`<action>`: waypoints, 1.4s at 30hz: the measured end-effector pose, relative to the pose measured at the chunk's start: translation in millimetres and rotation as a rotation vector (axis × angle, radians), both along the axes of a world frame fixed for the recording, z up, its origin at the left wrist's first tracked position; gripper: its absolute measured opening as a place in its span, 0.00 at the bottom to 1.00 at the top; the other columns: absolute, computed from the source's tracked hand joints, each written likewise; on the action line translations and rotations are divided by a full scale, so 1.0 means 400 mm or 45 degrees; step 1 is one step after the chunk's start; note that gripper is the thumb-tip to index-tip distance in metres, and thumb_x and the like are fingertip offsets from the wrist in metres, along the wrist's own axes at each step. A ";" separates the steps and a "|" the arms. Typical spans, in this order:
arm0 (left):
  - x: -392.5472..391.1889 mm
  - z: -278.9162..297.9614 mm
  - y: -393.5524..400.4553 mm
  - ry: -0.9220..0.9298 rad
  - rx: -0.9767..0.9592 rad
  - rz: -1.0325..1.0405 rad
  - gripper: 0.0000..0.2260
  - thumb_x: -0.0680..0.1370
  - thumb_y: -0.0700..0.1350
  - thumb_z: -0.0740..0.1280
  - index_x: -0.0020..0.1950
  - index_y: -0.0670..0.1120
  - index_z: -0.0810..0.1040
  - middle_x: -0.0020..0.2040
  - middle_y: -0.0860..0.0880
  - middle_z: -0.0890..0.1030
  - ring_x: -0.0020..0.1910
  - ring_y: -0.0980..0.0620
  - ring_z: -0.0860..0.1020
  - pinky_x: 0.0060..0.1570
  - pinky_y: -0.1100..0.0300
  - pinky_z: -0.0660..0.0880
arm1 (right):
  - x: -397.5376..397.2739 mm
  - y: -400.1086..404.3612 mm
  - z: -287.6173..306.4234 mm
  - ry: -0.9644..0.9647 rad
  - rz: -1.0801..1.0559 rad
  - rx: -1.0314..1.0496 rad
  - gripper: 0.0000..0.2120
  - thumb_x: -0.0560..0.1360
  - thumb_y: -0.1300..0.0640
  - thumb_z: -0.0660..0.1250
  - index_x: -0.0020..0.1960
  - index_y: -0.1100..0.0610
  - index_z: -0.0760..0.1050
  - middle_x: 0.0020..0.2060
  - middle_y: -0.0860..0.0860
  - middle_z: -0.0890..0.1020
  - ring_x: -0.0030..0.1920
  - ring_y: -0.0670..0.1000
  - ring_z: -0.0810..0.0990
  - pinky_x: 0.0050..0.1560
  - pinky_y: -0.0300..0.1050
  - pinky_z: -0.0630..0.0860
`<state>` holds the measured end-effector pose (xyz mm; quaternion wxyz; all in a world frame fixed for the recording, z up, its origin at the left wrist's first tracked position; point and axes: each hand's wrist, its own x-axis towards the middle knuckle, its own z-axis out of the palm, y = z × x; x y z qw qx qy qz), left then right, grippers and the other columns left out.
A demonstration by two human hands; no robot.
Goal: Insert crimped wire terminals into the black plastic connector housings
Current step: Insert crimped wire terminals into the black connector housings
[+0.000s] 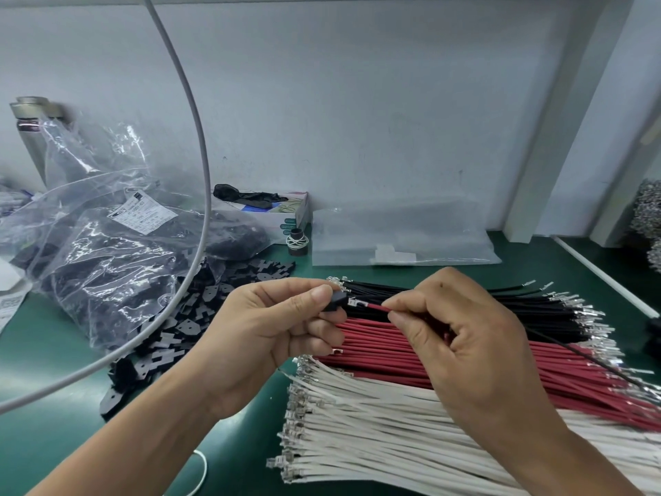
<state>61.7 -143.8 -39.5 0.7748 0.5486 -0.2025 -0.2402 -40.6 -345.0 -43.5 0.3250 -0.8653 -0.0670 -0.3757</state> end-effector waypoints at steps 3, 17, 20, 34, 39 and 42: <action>0.000 0.001 0.002 -0.010 0.000 -0.002 0.15 0.70 0.46 0.77 0.53 0.39 0.87 0.44 0.38 0.86 0.36 0.48 0.84 0.36 0.61 0.81 | -0.001 0.001 0.003 0.025 -0.004 -0.047 0.06 0.78 0.51 0.67 0.49 0.47 0.83 0.42 0.40 0.78 0.44 0.46 0.80 0.42 0.36 0.73; -0.002 0.005 0.003 -0.027 0.015 -0.002 0.14 0.70 0.47 0.76 0.51 0.40 0.87 0.41 0.40 0.85 0.35 0.48 0.83 0.35 0.61 0.80 | -0.007 0.014 0.017 -0.010 -0.058 -0.259 0.11 0.81 0.48 0.62 0.51 0.49 0.82 0.42 0.40 0.76 0.39 0.43 0.77 0.36 0.44 0.77; -0.002 0.007 0.007 -0.058 0.043 0.004 0.12 0.71 0.44 0.79 0.51 0.39 0.87 0.41 0.40 0.85 0.34 0.48 0.83 0.35 0.61 0.80 | -0.010 0.008 0.026 -0.011 -0.066 -0.414 0.10 0.81 0.51 0.63 0.51 0.50 0.82 0.42 0.41 0.77 0.37 0.42 0.76 0.34 0.43 0.77; -0.028 0.011 -0.012 -0.218 0.136 0.107 0.14 0.68 0.47 0.77 0.51 0.41 0.87 0.42 0.40 0.86 0.35 0.45 0.84 0.36 0.57 0.82 | -0.001 0.036 0.014 0.071 -0.097 -0.342 0.07 0.82 0.51 0.61 0.50 0.48 0.78 0.43 0.40 0.75 0.37 0.43 0.75 0.34 0.43 0.75; -0.037 0.011 -0.010 -0.698 0.288 0.262 0.14 0.66 0.41 0.79 0.50 0.47 0.88 0.41 0.42 0.87 0.39 0.39 0.85 0.45 0.52 0.85 | -0.003 0.015 0.011 0.161 -0.022 -0.165 0.05 0.81 0.50 0.65 0.48 0.45 0.79 0.41 0.39 0.77 0.43 0.44 0.77 0.40 0.43 0.75; -0.036 0.011 -0.012 -0.691 0.322 0.250 0.10 0.66 0.42 0.78 0.47 0.47 0.88 0.37 0.43 0.87 0.30 0.43 0.84 0.37 0.52 0.84 | -0.011 0.014 0.018 0.130 -0.061 -0.259 0.04 0.78 0.48 0.68 0.45 0.45 0.80 0.39 0.39 0.77 0.40 0.44 0.77 0.38 0.42 0.75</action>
